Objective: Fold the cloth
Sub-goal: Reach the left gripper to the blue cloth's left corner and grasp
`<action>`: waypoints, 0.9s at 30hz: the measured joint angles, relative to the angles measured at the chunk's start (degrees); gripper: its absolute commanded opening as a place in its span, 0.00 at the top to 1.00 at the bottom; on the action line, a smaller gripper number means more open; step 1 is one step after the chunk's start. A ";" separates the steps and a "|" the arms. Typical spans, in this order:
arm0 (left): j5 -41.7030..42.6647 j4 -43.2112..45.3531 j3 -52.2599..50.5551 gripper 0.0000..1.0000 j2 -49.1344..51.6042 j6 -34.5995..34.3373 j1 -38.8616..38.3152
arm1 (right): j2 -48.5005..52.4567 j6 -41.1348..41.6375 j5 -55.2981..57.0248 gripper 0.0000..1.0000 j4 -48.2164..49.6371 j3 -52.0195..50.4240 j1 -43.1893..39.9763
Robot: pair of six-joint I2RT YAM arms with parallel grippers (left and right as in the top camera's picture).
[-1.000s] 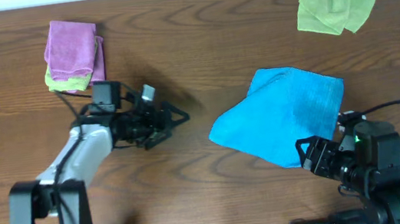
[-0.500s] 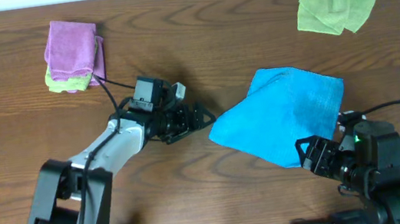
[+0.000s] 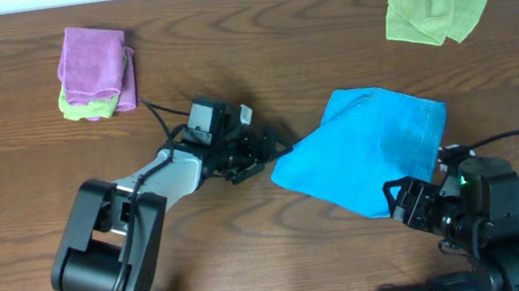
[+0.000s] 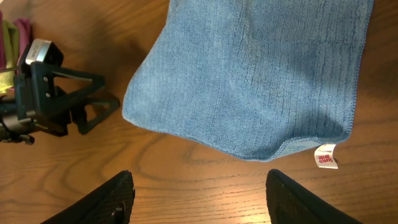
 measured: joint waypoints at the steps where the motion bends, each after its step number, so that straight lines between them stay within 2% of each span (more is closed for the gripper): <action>1: 0.26 0.39 0.07 0.02 0.22 -0.48 -0.48 | 0.00 -0.02 -0.02 0.32 0.00 0.00 0.00; 7: 0.79 0.48 0.15 0.00 0.35 -2.45 -3.65 | 0.00 0.00 -0.02 0.32 0.00 0.00 0.00; 10: 0.33 -0.28 0.28 0.12 0.37 -2.95 -5.27 | 0.00 -0.02 -0.02 0.32 -0.02 0.00 0.00; 12: -0.72 -1.31 0.42 0.24 0.42 -3.06 -6.45 | 0.00 0.00 -0.02 0.32 -0.02 0.00 0.00; 14: -2.16 -2.03 0.44 0.41 0.55 -2.97 -7.52 | 0.00 0.00 -0.11 0.32 0.00 0.00 0.00; 15: -2.93 -2.19 0.42 0.63 0.66 -2.89 -7.89 | 0.00 0.00 -0.39 0.32 -0.02 0.00 0.00; 16: -3.52 -2.14 0.44 0.69 0.76 -2.95 -8.33 | 0.00 0.00 -0.52 0.32 -0.02 0.00 0.00; 18: -4.96 -2.45 0.42 0.89 1.42 -2.82 -8.57 | 0.00 0.00 -0.92 0.31 -0.02 0.00 0.00; 19: -5.53 -2.56 0.42 0.94 1.75 -2.25 -8.57 | 0.00 0.00 -1.09 0.31 0.00 0.00 0.00; 27: -6.10 -2.54 0.35 0.94 2.05 1.22 -5.57 | 0.00 0.13 -1.31 0.32 -2.86 -0.09 0.00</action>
